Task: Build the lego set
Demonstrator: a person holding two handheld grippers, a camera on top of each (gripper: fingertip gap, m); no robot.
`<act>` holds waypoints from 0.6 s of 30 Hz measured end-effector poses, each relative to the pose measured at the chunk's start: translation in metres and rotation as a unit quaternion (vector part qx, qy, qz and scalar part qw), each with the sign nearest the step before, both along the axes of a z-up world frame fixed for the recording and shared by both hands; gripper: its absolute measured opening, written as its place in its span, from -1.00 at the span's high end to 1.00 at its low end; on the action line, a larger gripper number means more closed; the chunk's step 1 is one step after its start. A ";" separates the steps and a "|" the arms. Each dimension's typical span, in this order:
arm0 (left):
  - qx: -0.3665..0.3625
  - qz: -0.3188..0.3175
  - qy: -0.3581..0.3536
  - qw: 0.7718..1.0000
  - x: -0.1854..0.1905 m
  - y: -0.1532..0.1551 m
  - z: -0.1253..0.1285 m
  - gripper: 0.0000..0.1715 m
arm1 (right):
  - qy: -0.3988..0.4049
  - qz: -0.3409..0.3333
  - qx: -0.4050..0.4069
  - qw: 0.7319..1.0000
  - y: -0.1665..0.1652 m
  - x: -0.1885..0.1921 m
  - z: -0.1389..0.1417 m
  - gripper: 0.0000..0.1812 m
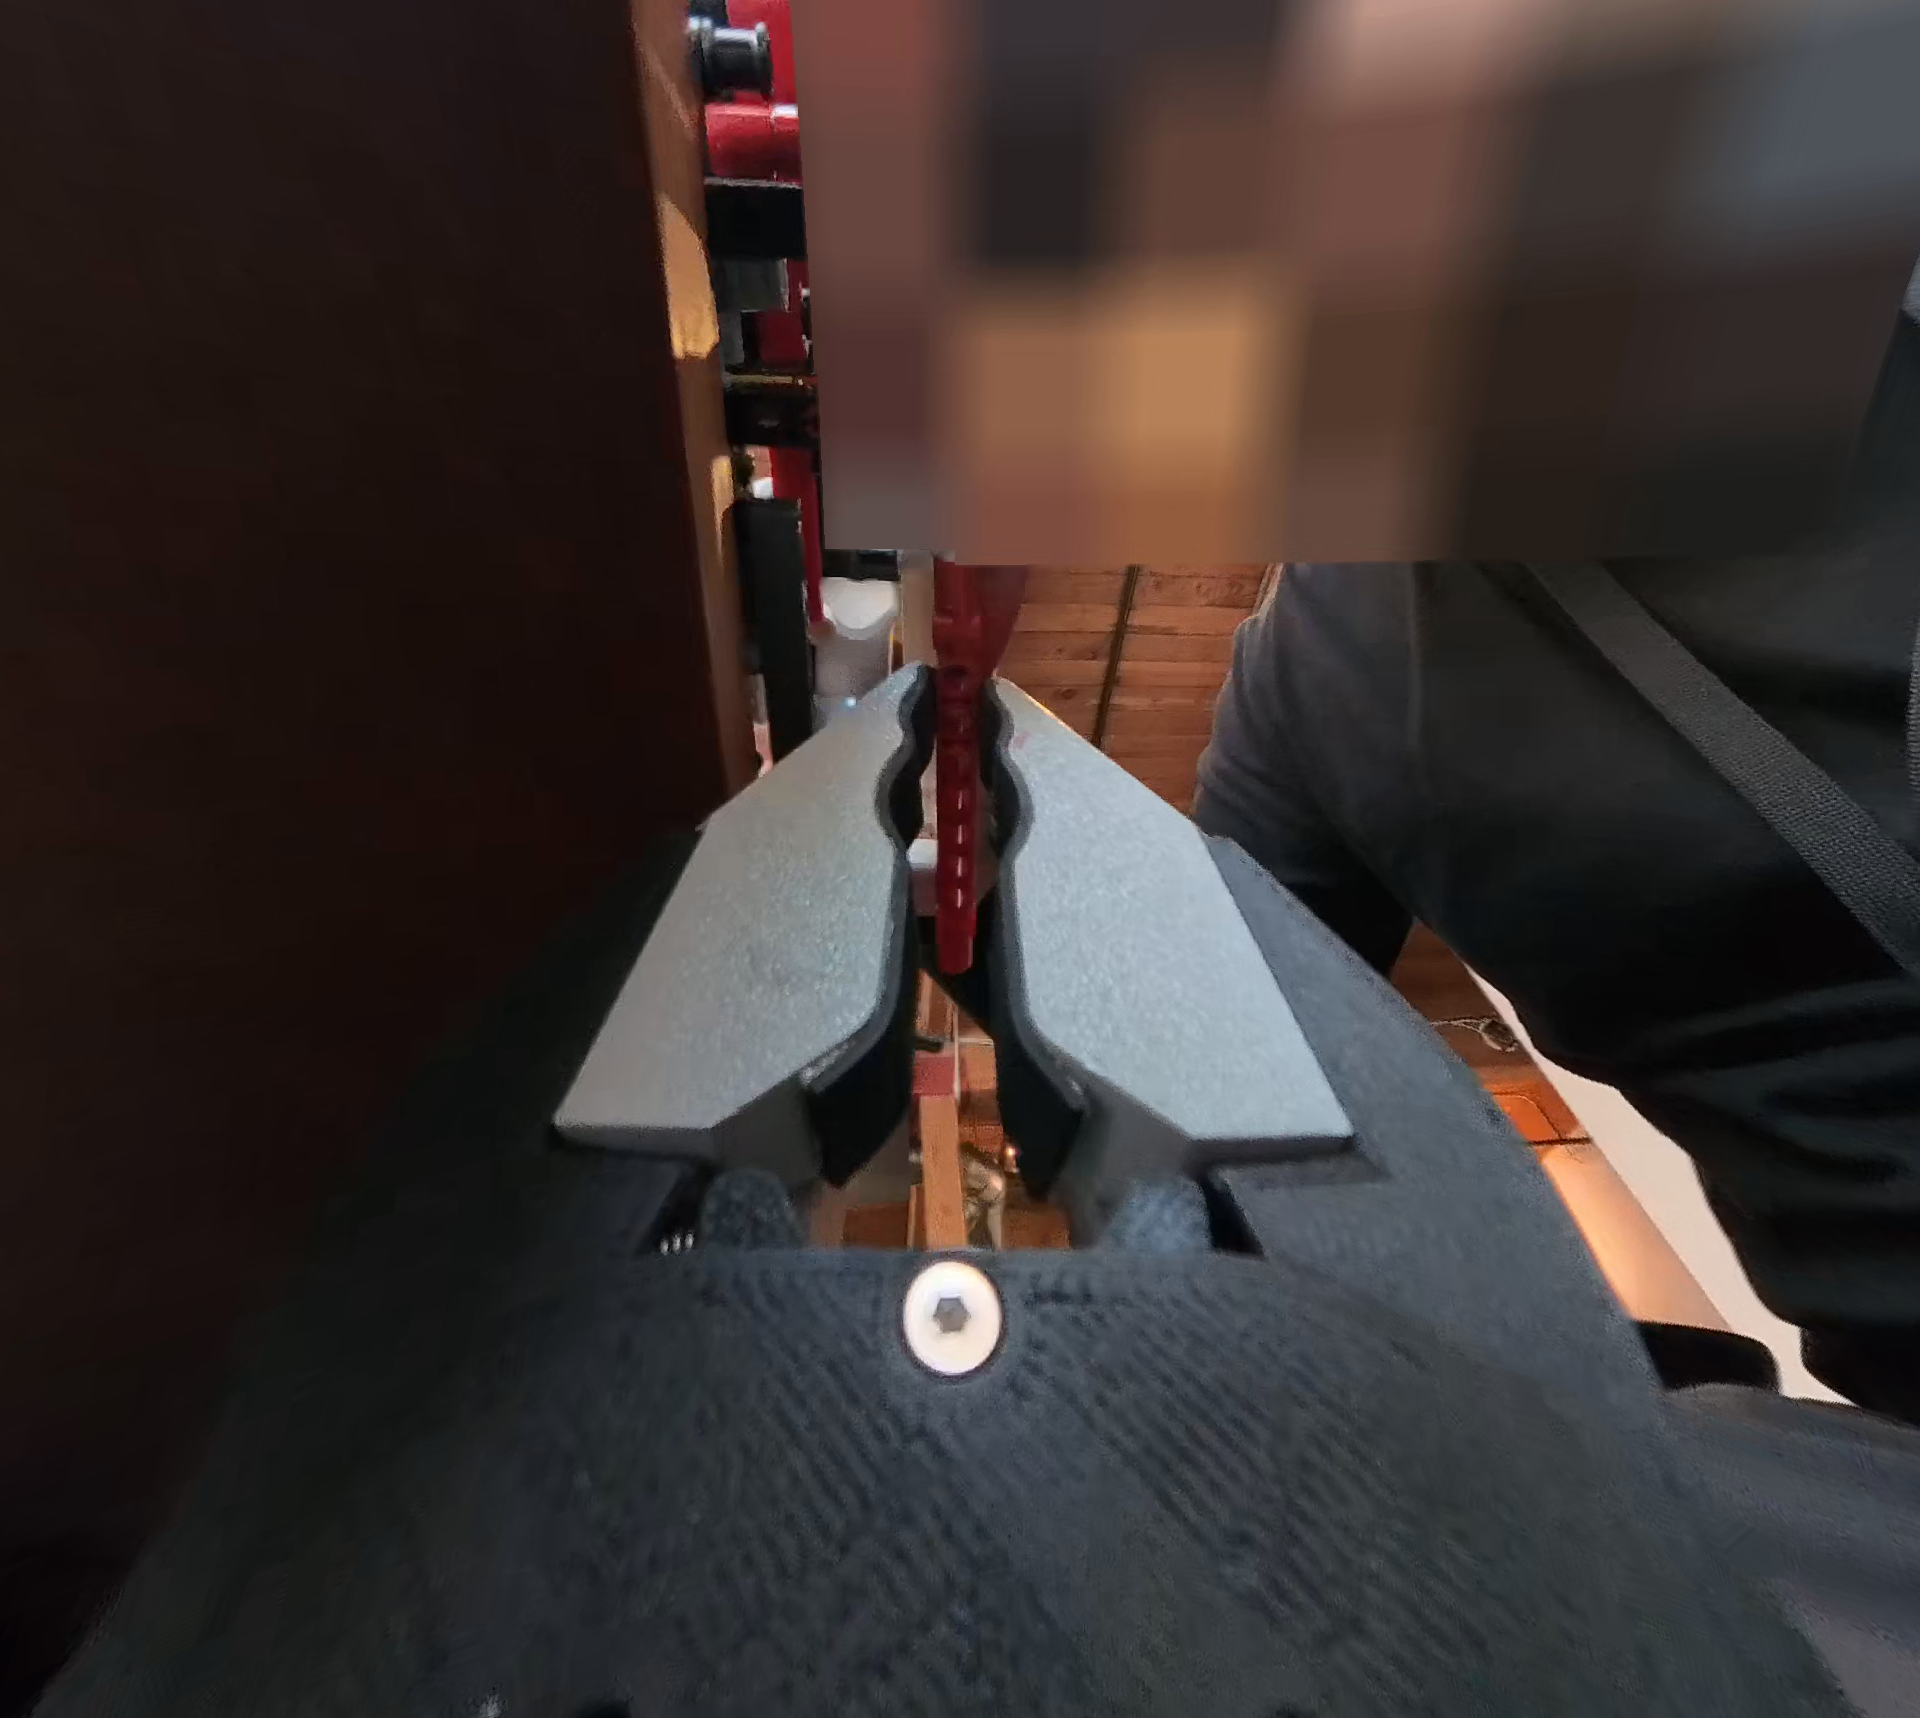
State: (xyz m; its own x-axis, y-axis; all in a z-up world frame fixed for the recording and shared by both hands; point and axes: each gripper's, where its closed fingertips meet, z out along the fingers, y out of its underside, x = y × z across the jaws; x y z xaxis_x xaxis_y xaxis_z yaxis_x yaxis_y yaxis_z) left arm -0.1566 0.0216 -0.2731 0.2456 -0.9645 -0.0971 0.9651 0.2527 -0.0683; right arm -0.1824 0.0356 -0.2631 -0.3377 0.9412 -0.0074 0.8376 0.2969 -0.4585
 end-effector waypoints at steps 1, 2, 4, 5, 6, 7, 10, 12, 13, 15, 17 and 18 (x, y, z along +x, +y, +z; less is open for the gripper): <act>-0.002 -0.003 0.003 1.000 0.002 0.000 0.000 0.94 | 0.004 -0.002 -0.011 1.000 0.000 -0.001 0.001 0.58; -0.004 -0.008 0.002 1.000 0.002 0.001 -0.001 0.94 | 0.010 -0.004 -0.024 1.000 -0.001 -0.002 0.004 0.56; -0.004 -0.017 -0.002 1.000 0.003 0.001 -0.001 0.94 | 0.016 -0.009 -0.042 0.999 -0.003 -0.003 0.006 0.54; -0.005 -0.016 -0.003 1.000 0.003 0.001 -0.001 0.94 | 0.016 -0.011 -0.043 0.999 -0.002 -0.003 0.005 0.55; -0.006 -0.018 -0.004 1.000 0.002 0.002 -0.001 0.94 | 0.017 -0.012 -0.040 0.999 -0.001 -0.003 0.004 0.56; -0.007 -0.018 -0.005 1.000 0.002 0.002 0.000 0.94 | 0.016 -0.012 -0.037 0.999 -0.001 -0.003 0.004 0.57; -0.005 -0.017 -0.012 1.000 0.003 0.004 0.001 0.94 | 0.013 -0.012 -0.036 0.999 0.001 -0.004 0.004 0.60; -0.004 -0.022 -0.017 1.000 0.003 0.005 0.001 0.95 | 0.011 -0.012 -0.037 0.999 0.003 -0.004 0.004 0.60; -0.004 -0.023 -0.016 1.000 0.003 0.005 0.001 0.94 | 0.010 -0.012 -0.037 0.999 0.003 -0.004 0.004 0.60; 0.003 -0.022 -0.012 1.000 0.005 0.002 0.001 0.94 | 0.011 -0.011 -0.038 0.999 0.002 -0.003 0.004 0.58; 0.003 -0.021 -0.010 1.000 0.005 0.001 0.000 0.94 | 0.011 -0.009 -0.040 0.999 0.001 -0.003 0.004 0.58; 0.004 -0.020 -0.010 1.000 0.005 0.001 0.000 0.94 | 0.012 -0.009 -0.039 0.999 0.001 -0.003 0.004 0.58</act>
